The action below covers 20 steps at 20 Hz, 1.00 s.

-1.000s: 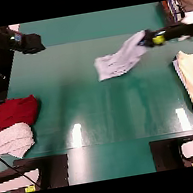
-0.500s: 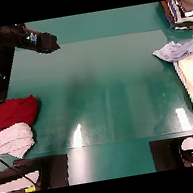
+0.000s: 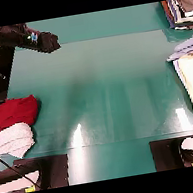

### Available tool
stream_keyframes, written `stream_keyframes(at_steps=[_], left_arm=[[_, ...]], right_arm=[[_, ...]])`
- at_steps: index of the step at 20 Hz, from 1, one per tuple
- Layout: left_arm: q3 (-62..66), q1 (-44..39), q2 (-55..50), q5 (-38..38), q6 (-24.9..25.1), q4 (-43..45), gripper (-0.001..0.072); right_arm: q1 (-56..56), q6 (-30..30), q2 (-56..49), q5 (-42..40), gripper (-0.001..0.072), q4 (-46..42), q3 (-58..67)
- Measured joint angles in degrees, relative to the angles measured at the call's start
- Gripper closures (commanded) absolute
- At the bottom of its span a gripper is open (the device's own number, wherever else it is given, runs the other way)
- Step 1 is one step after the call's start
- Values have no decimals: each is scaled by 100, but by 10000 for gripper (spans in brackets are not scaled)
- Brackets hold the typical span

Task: Fold the shirts.

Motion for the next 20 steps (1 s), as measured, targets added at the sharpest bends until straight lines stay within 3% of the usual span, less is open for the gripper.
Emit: stream_keyframes(at_steps=[7,16,17,20], left_arm=[[0,0,0,-61,125,4,684],[0,0,0,-131,363,9,684],[0,0,0,-133,382,9,684],[0,0,0,-144,431,9,684]], right_arm=[[-15,503,798,955,702,-1530,-289],[-223,1027,2330,1556,698,-3222,-2743],[-330,1043,2465,1565,659,-3294,-2979],[-667,1073,2750,1563,157,-3445,-3591]])
